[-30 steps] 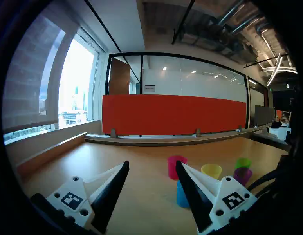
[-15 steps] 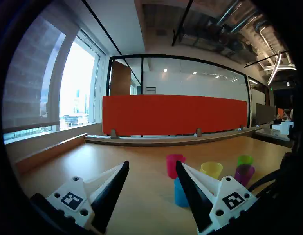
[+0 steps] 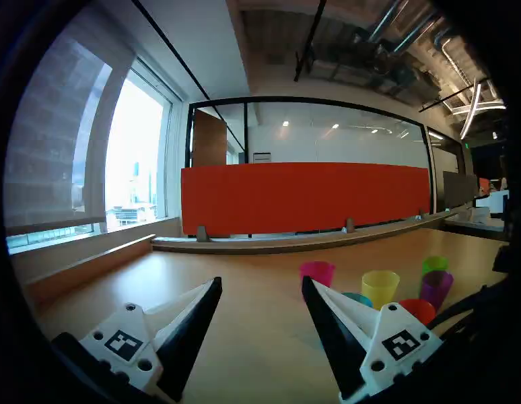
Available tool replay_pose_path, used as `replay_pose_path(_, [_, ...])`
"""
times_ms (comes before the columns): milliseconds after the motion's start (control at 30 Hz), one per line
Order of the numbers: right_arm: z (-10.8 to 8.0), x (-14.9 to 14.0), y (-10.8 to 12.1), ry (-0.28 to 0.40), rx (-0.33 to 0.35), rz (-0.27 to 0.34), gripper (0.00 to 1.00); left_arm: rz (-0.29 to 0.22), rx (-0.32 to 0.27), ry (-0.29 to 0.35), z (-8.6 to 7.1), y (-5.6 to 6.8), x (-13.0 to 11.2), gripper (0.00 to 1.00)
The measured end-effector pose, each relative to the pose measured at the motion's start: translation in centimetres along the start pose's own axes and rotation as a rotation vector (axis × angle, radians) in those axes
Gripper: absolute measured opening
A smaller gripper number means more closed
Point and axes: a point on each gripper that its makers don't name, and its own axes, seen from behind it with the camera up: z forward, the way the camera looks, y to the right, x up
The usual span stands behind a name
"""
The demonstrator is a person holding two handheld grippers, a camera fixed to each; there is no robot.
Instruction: Pour water
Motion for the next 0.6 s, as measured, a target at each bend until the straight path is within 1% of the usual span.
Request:
replay_pose_path(100, [0.0, 0.0, 0.0, -0.004, -0.005, -0.008, 0.96, 0.002, -0.004, 0.012, 0.2, -0.1, -0.1, 0.88])
replay_pose_path(300, [0.0, 0.4, -0.1, -0.005, -0.012, -0.014, 0.96, 0.0, 0.005, 0.009, 0.6, -0.8, -0.8, 0.87])
replay_pose_path(467, [0.0, 0.6, -0.3, -0.003, -0.013, -0.013, 0.96, -0.015, 0.009, 0.01, 0.7, -1.1, -1.2, 0.88])
replay_pose_path(600, [0.0, 0.6, -0.4, -0.003, -0.013, -0.014, 0.96, -0.012, 0.014, 0.01, 0.8, -1.4, -1.3, 0.87])
